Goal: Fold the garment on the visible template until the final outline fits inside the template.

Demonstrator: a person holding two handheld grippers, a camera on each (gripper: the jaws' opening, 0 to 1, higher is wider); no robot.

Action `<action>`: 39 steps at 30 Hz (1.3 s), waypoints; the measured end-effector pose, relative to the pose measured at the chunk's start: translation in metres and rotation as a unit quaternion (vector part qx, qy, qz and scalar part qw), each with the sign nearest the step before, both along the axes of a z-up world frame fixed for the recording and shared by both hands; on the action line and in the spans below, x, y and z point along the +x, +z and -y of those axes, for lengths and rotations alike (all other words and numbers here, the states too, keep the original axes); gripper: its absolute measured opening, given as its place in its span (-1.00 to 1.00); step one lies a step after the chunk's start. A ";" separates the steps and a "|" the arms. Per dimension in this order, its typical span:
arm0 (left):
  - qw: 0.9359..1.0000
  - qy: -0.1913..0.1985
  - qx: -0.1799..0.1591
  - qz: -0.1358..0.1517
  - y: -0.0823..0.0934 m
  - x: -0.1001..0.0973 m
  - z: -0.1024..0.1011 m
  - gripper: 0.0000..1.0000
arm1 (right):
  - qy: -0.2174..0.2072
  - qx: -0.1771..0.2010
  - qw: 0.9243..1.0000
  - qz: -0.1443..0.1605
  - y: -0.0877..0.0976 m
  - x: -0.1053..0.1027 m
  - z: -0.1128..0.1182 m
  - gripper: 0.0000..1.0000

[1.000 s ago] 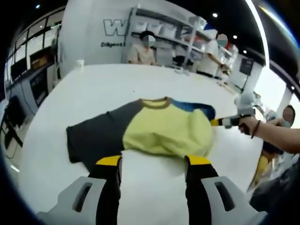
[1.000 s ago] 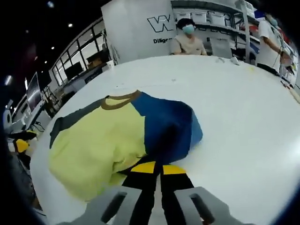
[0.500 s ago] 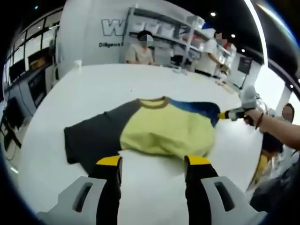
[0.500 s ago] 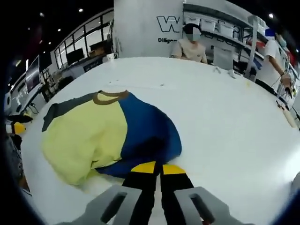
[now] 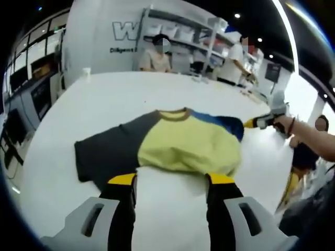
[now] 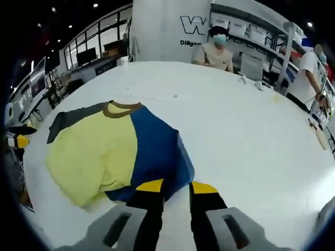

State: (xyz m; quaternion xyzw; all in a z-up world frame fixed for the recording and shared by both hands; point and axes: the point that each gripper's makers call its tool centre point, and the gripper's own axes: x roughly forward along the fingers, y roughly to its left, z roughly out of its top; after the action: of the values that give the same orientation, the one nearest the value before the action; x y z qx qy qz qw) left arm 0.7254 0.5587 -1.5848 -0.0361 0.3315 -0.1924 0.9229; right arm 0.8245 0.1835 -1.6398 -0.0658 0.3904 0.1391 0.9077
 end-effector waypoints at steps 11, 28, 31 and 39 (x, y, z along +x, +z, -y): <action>1.000 0.003 0.000 0.003 0.003 0.002 -0.001 -0.01 | 0.002 0.040 0.998 -0.043 -0.037 -0.040 -0.023 -0.82; 1.000 0.003 0.003 0.010 0.006 0.005 -0.006 -0.03 | -0.018 0.065 0.997 -0.025 -0.044 -0.028 -0.030 -1.00; 1.000 0.005 0.003 0.013 0.008 0.006 -0.007 -0.04 | -0.008 0.057 0.998 -0.018 -0.040 -0.027 -0.029 -1.00; 1.000 0.005 0.005 0.013 0.008 0.004 -0.008 -0.04 | 0.006 0.018 1.000 0.004 -0.017 -0.022 -0.018 -1.00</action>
State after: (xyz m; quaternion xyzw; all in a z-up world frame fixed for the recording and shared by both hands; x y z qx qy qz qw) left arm 0.7295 0.5668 -1.5767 -0.0303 0.3203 -0.1865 0.9283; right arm 0.8029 0.2010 -1.6569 -0.0523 0.3841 0.1518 0.9092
